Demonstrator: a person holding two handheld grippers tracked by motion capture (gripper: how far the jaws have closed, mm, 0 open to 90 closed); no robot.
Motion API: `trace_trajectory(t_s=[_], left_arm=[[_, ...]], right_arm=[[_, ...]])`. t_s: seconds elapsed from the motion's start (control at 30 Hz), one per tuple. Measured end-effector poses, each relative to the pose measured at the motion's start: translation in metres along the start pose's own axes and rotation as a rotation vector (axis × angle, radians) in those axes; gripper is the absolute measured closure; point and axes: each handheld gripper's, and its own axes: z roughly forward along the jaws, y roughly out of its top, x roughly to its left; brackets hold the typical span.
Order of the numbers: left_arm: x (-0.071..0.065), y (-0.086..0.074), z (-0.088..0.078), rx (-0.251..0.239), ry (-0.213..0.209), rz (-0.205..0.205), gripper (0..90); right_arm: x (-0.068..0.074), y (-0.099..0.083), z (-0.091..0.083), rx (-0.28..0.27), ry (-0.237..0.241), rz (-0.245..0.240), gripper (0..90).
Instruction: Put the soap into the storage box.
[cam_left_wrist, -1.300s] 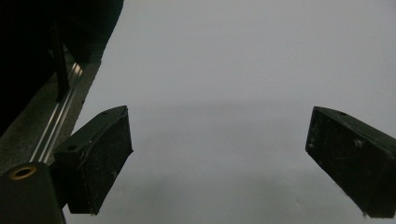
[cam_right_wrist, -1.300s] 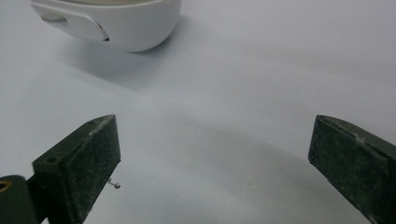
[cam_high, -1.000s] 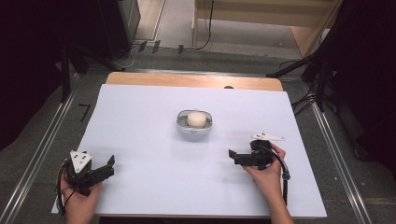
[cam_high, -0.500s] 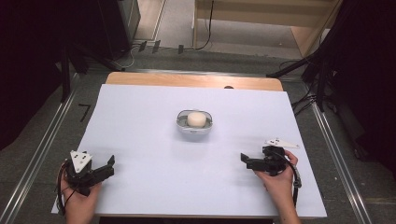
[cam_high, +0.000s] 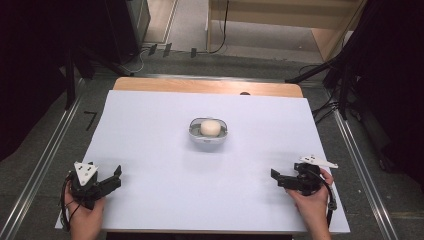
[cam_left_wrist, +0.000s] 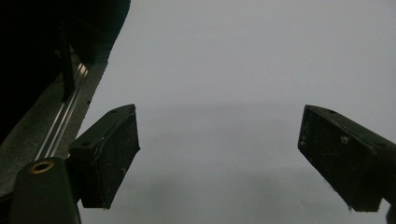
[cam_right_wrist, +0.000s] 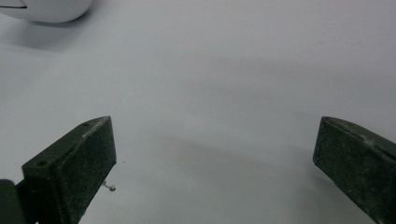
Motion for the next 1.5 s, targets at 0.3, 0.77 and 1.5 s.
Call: trace_trajectory(t_s=[0.3, 0.77, 1.5], left_arm=[[0.0, 0.0, 0.0, -0.003, -0.005, 0.001, 13.8], [-0.002, 0.0, 0.0, -0.003, 0.004, 0.013, 13.5], [-0.002, 0.0, 0.0, -0.003, 0.004, 0.013, 13.5]], right_arm=[[-0.019, -0.01, -0.019, -0.009, -0.04, 0.017, 0.0], [-0.046, -0.021, -0.046, -0.03, -0.088, 0.048, 0.0], [-0.086, -0.046, -0.083, -0.071, -0.152, 0.123, 5.7]])
